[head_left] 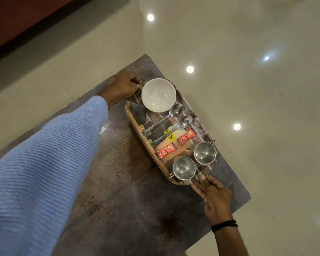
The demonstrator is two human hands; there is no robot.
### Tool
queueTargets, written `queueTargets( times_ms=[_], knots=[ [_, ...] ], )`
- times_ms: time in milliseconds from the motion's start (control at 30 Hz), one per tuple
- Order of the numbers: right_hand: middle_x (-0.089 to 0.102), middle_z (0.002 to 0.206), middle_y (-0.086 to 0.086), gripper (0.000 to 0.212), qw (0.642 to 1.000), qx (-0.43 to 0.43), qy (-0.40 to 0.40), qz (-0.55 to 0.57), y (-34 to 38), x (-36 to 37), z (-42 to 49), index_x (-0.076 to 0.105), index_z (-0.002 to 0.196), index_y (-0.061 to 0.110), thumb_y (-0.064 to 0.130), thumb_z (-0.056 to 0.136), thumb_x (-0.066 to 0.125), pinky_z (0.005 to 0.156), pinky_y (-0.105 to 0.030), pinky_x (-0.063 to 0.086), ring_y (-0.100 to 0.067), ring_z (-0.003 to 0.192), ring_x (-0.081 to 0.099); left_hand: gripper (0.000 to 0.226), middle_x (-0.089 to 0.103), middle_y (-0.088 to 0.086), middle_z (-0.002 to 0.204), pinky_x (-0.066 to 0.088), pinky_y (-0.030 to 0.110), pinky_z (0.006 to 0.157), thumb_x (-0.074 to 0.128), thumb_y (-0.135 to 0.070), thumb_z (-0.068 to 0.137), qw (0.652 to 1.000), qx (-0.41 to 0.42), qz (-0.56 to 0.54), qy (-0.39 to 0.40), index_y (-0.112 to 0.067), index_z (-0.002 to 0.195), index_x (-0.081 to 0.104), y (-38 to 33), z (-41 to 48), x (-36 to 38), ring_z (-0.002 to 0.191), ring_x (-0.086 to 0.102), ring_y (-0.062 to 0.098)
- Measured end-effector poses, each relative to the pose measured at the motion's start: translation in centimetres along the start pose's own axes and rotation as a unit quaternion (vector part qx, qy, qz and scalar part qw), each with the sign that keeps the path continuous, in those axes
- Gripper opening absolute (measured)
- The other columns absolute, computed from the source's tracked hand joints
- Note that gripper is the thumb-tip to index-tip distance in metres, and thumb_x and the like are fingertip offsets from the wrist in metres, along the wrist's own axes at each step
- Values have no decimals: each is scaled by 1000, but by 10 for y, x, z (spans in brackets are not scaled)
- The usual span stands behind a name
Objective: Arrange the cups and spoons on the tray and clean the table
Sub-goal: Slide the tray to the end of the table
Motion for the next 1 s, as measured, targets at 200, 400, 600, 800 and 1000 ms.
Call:
queueTargets(
  times_ms=[200, 400, 600, 800, 1000],
  knots=[
    [75, 110, -16, 40, 1000, -15, -1, -9, 1, -1, -2, 70, 109, -2, 15, 72, 74, 82, -40, 62, -31, 100, 73, 20, 73, 11, 108, 55, 33, 71, 65, 0, 93, 999, 7, -6, -31, -5, 111, 73, 0, -15, -7, 82, 67, 20],
    [72, 107, -24, 65, 998, -32, -33, -34, -3, -8, -13, 65, 115, -8, 29, 67, 89, 74, -33, 64, -29, 85, 73, 29, 69, 8, 120, 41, 12, 74, 63, -4, 95, 988, 13, 30, -150, -6, 123, 67, 17, -80, -18, 97, 57, 8],
    [69, 95, -26, 29, 992, -51, -47, -106, -25, 2, -43, 64, 110, -13, 11, 95, 67, 69, -31, 64, -31, 83, 69, 34, 65, -4, 106, 46, 22, 78, 66, -17, 96, 982, -44, -34, -183, -13, 129, 65, 71, -170, -4, 93, 59, 9],
    [69, 83, -19, 16, 969, -102, 40, -221, -52, 57, -77, 69, 90, 1, 15, 97, 65, 72, -32, 64, -26, 79, 67, 34, 68, -3, 105, 48, 21, 83, 70, -20, 93, 965, -116, -111, -209, -15, 126, 65, 136, -261, -12, 96, 68, 16],
    [67, 73, -10, 18, 933, -149, 119, -305, -86, 119, -111, 66, 82, 7, 18, 96, 67, 61, -19, 58, -19, 70, 64, 36, 73, 6, 111, 53, 27, 89, 70, -22, 92, 930, -176, -168, -276, -14, 127, 66, 209, -351, -43, 97, 69, 20]
  ],
)
Point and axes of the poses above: each hand's wrist, its own z-axis towards the middle knuckle, its own x-axis out of the palm, y = z × x, the point moved 4 cm from there along z, towards the middle knuckle
